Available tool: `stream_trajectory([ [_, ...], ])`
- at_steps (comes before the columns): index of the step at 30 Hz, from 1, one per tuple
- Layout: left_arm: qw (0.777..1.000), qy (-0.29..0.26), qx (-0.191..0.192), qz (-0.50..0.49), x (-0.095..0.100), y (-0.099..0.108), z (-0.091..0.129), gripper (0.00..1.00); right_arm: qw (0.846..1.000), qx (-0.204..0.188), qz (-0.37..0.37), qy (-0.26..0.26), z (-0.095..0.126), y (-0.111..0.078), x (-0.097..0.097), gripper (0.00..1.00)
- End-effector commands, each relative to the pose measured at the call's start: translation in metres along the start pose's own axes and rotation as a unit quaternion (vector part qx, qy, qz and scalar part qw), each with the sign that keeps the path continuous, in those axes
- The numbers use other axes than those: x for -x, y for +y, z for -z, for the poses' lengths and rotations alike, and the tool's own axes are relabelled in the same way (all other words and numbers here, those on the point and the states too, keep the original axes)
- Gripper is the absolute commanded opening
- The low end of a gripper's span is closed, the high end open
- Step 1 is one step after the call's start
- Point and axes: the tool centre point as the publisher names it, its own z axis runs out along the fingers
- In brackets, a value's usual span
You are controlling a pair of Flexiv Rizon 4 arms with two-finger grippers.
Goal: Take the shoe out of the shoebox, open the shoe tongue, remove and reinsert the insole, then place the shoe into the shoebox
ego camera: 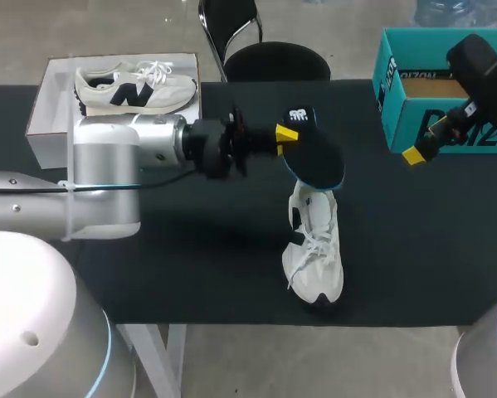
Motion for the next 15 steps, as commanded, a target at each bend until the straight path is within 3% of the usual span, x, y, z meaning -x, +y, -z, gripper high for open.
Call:
stream_trajectory([
  [1, 0.924, 0.019, 0.002, 0.381, 0.0141, -0.0045, 0.0043, 0.00, 1.000, 0.000, 0.000, -0.001, -0.0017, 0.0002, 0.0000, 1.00],
  [9, 0.851, -0.005, -0.016, 0.525, 0.0085, -0.0115, 0.0067, 0.00, 1.000, 0.000, 0.000, -0.001, -0.0017, 0.0002, 0.0000, 1.00],
  [13, 0.832, -0.021, -0.020, 0.554, 0.0126, -0.0137, 0.0070, 0.00, 1.000, 0.000, 0.000, -0.001, -0.0017, 0.0002, 0.0000, 1.00],
  [15, 0.835, -0.026, -0.017, 0.549, 0.0144, -0.0143, 0.0071, 0.00, 1.000, 0.000, 0.000, -0.001, -0.0017, 0.0002, 0.0000, 1.00],
])
